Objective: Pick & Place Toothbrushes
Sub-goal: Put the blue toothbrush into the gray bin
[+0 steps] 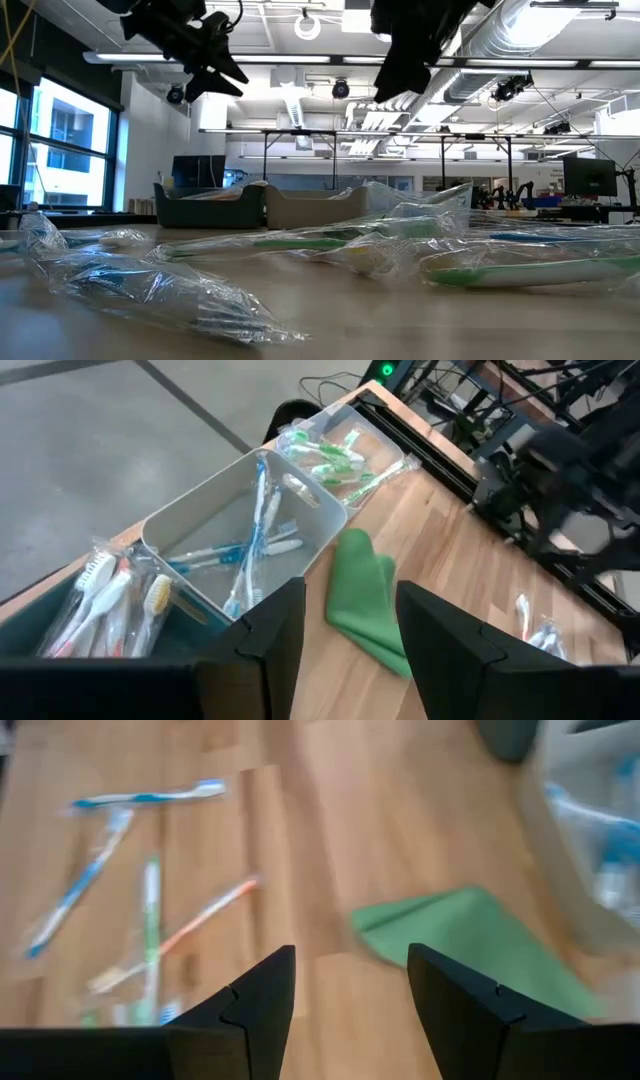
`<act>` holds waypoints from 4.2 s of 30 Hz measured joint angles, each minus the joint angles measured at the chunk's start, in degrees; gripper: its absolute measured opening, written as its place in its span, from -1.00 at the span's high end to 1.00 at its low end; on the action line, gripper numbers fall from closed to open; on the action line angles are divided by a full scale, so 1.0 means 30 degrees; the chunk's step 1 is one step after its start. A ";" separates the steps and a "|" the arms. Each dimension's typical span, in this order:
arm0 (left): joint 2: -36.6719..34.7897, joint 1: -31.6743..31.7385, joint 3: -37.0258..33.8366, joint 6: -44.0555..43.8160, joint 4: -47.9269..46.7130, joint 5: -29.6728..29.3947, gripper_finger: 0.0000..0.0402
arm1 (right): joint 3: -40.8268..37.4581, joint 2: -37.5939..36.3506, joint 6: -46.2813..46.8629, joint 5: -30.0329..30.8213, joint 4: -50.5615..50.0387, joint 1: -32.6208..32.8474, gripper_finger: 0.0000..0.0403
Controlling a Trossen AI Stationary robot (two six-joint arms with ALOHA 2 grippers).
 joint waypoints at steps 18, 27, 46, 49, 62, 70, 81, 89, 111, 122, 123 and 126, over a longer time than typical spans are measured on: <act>0.0007 0.0000 0.0000 0.0007 0.0052 -0.0008 0.23 | -0.0029 0.1865 0.1231 -0.0336 -0.1946 0.5050 0.07; 0.0007 0.0004 0.0000 0.0065 -0.0418 -0.0012 0.23 | -0.0029 0.4894 0.2314 0.1898 -0.0680 0.6603 0.07; 0.0015 0.0002 0.0000 0.0731 -0.0939 -0.0024 0.23 | -0.0038 0.8342 0.4736 0.2065 0.0088 0.7001 0.07; 0.0015 0.0001 0.0000 0.0728 -0.0939 -0.0048 0.23 | -0.0015 0.8705 0.4739 0.2240 0.0480 0.6982 0.07; 0.0015 0.0007 0.0000 0.0728 -0.0935 -0.0131 0.23 | 0.0007 0.9464 0.4798 0.2625 0.0452 0.7117 0.25; 0.0015 0.0007 0.0000 0.0728 -0.0939 -0.0190 0.23 | -0.0022 0.9479 0.4805 0.2878 0.0437 0.7096 0.69; 0.0015 0.0007 0.0000 0.1085 -0.0939 -0.0182 0.23 | -0.0015 0.9398 0.4797 0.1334 0.0619 0.7118 0.88; 0.0015 0.0007 0.0000 0.1151 -0.0932 -0.0175 0.23 | 0.0263 0.8183 0.4720 0.2159 -0.0636 0.6514 0.89; 0.0015 0.0007 0.0000 0.1224 -0.0925 -0.0167 0.23 | 0.0284 0.1105 0.5016 0.9208 0.3080 0.3894 0.89; 0.0015 0.0007 0.0000 0.1012 -0.0925 -0.0131 0.23 | 0.0299 0.0954 0.1639 0.9571 0.9039 0.3019 0.89; 0.0015 0.0007 0.0000 0.1011 -0.0919 -0.0131 0.23 | 0.0299 0.0954 0.1595 0.9600 0.9112 0.2964 0.89; 0.0015 0.0007 0.0000 0.1005 -0.0925 -0.0131 0.23 | 0.0299 0.0962 0.1574 0.9634 0.9122 0.2755 0.89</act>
